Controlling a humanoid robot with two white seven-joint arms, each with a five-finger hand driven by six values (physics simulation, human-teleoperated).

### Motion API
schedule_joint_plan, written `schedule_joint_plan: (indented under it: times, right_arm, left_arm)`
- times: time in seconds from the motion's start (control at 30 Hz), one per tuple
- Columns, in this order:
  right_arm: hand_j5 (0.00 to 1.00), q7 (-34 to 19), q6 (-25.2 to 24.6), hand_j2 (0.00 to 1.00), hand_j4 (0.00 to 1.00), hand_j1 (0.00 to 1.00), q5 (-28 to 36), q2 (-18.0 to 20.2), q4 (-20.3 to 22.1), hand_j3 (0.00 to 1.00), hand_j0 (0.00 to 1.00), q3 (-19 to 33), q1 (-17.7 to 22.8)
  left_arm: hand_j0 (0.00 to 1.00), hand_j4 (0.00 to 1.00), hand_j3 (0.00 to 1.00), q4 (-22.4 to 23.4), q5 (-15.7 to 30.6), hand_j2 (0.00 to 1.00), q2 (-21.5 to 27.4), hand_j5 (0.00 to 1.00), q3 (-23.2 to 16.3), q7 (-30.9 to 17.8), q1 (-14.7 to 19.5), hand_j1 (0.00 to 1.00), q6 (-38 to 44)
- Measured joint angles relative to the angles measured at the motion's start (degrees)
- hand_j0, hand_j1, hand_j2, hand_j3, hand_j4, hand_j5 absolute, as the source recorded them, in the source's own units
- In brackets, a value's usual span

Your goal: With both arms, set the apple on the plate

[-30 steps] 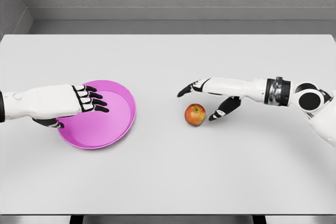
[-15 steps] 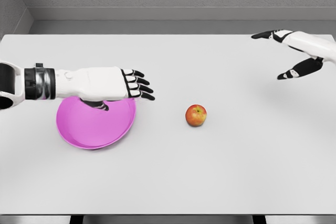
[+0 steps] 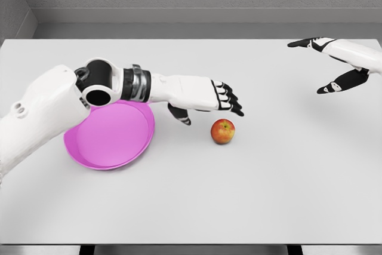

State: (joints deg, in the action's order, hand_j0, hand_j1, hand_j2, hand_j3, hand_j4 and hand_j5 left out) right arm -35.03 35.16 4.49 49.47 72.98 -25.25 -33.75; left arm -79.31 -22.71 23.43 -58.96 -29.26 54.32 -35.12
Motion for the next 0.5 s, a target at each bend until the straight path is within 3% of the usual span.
schedule_joint_plan:
  times: [0.23, 0.5]
  right_arm:
    - [1.0, 0.0, 0.0, 1.0, 1.0, 1.0, 0.0, 0.1, 0.03, 1.0, 1.0, 0.0, -0.26]
    - [1.0, 0.0, 0.0, 1.0, 1.0, 1.0, 0.0, 0.07, 0.03, 1.0, 1.0, 0.07, -0.09]
  left_arm:
    - [1.0, 1.0, 1.0, 0.8, -1.76, 1.0, -2.98, 1.0, -2.47, -0.07, 0.35, 1.0, 0.0]
    - [1.0, 1.0, 1.0, 6.46, -2.89, 1.0, -5.14, 1.0, -3.47, -0.04, 0.26, 1.0, -0.02]
